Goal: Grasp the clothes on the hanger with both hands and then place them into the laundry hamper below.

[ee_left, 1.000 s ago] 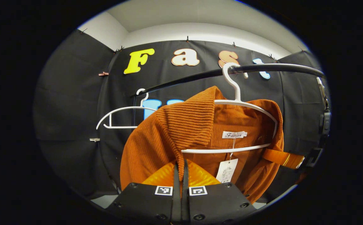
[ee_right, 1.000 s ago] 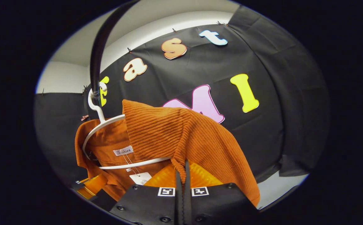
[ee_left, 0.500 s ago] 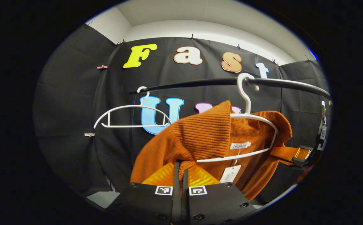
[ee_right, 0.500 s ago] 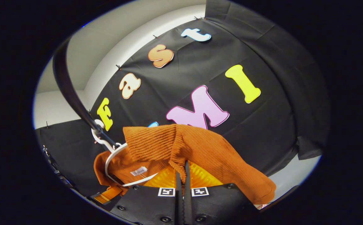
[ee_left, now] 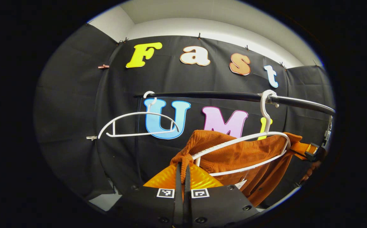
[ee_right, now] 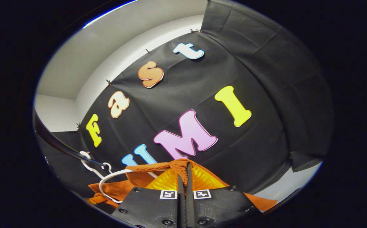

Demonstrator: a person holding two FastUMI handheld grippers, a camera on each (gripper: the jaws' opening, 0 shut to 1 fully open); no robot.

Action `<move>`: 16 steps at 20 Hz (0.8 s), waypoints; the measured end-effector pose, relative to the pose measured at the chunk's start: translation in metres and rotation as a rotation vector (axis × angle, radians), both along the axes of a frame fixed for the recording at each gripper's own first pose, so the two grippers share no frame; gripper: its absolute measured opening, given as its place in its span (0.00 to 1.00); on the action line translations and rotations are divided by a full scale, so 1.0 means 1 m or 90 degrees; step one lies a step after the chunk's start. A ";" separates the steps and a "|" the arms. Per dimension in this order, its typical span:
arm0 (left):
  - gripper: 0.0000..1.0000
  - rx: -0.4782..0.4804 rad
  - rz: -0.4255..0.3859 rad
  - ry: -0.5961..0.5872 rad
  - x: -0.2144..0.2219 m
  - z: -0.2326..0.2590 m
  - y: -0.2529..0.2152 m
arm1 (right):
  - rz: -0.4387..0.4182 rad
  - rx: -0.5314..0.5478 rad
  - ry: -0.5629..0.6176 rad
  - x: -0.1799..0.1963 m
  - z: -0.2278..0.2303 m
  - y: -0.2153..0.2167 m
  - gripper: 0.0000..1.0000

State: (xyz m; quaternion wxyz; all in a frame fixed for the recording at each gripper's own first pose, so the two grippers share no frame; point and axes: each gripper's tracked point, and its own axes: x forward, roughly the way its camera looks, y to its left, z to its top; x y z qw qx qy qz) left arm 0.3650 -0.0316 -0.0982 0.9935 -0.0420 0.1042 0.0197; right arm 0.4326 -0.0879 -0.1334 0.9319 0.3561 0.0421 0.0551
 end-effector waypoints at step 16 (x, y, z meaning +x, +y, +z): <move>0.05 0.006 0.026 0.095 -0.026 -0.094 0.060 | 0.115 0.007 0.123 -0.058 -0.101 0.087 0.04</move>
